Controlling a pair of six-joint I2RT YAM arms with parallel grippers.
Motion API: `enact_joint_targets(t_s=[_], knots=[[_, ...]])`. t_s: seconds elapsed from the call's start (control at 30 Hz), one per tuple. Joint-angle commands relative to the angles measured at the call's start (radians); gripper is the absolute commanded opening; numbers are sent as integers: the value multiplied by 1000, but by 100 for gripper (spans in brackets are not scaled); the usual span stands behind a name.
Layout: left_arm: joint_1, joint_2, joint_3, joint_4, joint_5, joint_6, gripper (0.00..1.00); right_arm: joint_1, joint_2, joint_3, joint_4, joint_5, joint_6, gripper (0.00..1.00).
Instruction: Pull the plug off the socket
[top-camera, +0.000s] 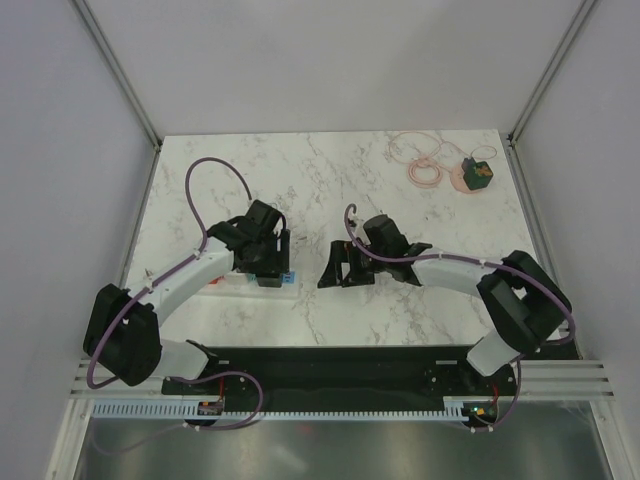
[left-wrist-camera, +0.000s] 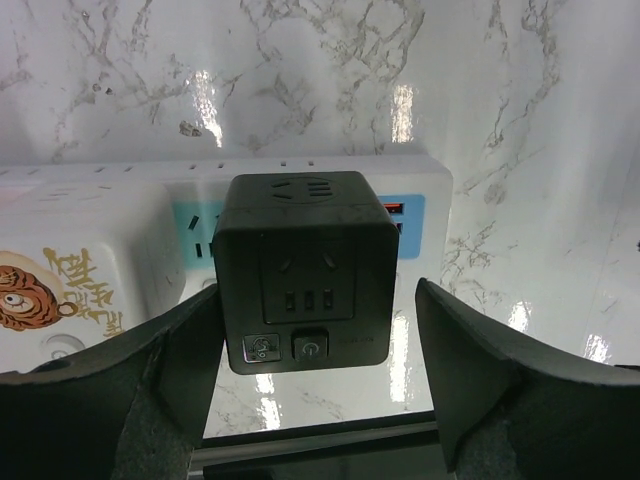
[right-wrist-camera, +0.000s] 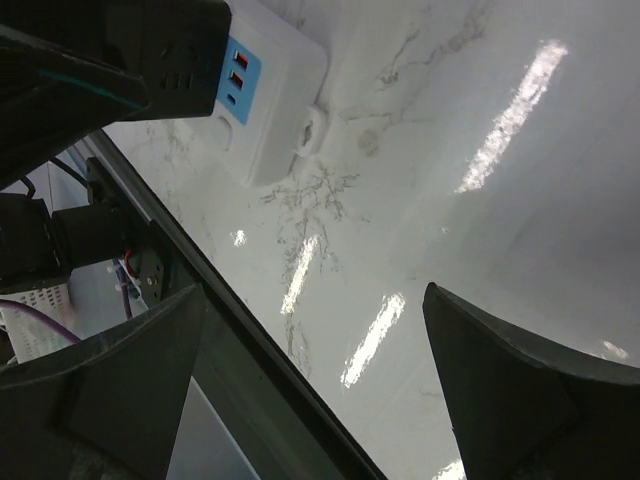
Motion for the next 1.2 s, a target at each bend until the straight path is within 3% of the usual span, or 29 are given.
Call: enact_joint_targets(t_s=[0.0,0.13,0.27,0.5,0.97,1.17], knots=[[-5,15,24,3,39,40,82,34,69,70,155,-27,26,98],[-5,31,17,9,26,44,75,54,165,110,299,-86,61,95],[-5,25,11,8,13,46,67,75,245,154,334,-110,75,85],[-5,23,4,9,5,49,53,100,301,179,373,-125,65,52],[-5,-6,-15,8,29,31,45,106,393,232,388,-132,17,34],[-5,-11,-23,3,36,29,42,108,449,220,497,-152,71,30]])
